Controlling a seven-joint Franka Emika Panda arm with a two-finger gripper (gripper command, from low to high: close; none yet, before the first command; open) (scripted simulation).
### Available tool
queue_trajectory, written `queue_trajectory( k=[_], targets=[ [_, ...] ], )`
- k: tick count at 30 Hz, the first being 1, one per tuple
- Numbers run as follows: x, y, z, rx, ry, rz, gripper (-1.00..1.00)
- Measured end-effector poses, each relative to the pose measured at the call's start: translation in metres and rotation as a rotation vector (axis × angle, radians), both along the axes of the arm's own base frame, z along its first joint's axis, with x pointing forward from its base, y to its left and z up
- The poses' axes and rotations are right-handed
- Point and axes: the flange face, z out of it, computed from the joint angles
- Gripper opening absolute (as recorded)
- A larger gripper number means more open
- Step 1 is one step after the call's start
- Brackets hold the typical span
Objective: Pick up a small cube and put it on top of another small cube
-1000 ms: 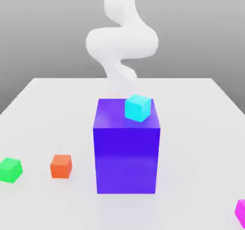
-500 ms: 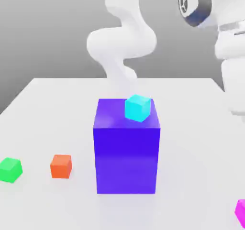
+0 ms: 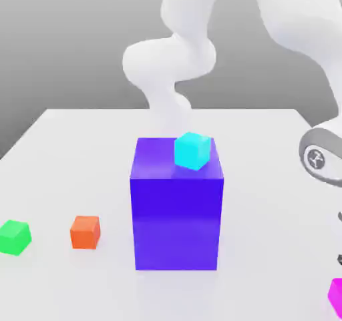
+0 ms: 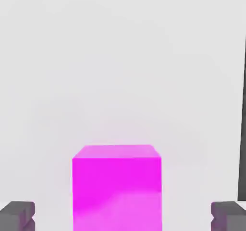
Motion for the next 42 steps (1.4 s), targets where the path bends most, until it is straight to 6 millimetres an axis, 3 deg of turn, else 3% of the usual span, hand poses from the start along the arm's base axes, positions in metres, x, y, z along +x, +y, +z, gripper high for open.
queue_trajectory(
  k=[6,8,11,14,17,20,23,28,33,36,38,39,42],
  targets=[
    [-0.001,0.0,-0.005,-0.001,0.002,0.001,-1.0],
    [0.0,0.0,0.011,-0.002,0.001,0.002,-1.0],
    [0.002,-0.004,0.052,-0.002,0.001,-0.007,-1.0],
    [0.032,-0.077,0.067,-0.016,-0.009,-0.161,-1.0],
    [0.049,-0.152,0.076,-0.027,-0.016,-0.315,-1.0],
    [0.054,-0.227,0.084,-0.035,-0.019,-0.47,-1.0],
    [0.046,-0.303,0.09,-0.04,-0.02,-0.631,-1.0],
    [0.002,-0.429,0.1,-0.038,-0.015,-0.93,-1.0],
    [-0.081,-0.563,0.102,-0.019,-0.01,-1.316,-1.0],
    [-0.133,-0.638,0.08,-0.004,-0.005,-1.523,-1.0],
    [-0.148,-0.655,0.059,-0.001,-0.002,-1.576,-1.0],
    [-0.152,-0.657,0.051,0.0,0.0,-1.585,1.0],
    [-0.152,-0.657,0.051,0.0,0.0,-1.585,1.0]
  ],
)
